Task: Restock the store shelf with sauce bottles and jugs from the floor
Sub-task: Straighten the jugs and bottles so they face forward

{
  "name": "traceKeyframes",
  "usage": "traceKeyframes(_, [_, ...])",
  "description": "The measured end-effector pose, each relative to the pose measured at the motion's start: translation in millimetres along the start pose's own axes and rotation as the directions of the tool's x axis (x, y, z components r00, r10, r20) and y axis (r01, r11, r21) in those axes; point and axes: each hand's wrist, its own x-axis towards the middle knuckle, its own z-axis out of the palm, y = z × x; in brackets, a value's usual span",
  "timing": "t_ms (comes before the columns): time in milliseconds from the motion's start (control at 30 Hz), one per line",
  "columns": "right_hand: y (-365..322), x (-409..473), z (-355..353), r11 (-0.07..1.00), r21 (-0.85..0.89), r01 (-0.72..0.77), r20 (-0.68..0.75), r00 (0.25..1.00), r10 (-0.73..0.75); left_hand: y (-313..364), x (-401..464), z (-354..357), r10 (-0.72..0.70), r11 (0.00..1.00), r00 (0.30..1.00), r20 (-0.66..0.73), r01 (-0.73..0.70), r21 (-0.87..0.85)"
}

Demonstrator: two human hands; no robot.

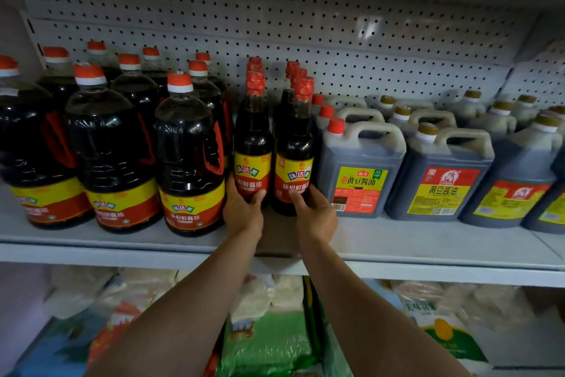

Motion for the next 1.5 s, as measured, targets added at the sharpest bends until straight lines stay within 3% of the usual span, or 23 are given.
traceKeyframes(800, [0.8, 0.1, 1.0, 0.999, -0.037, -0.008, -0.042, 0.999, 0.006, 3.0, -3.9, -5.0, -0.003, 0.998, 0.999, 0.036, 0.001, 0.067])
traceKeyframes(1500, [9.6, 5.3, 4.2, 0.989, -0.14, 0.048, -0.017, 0.999, -0.05, -1.8, -3.0, -0.1, -0.014, 0.995, 1.0, -0.012, 0.015, 0.101])
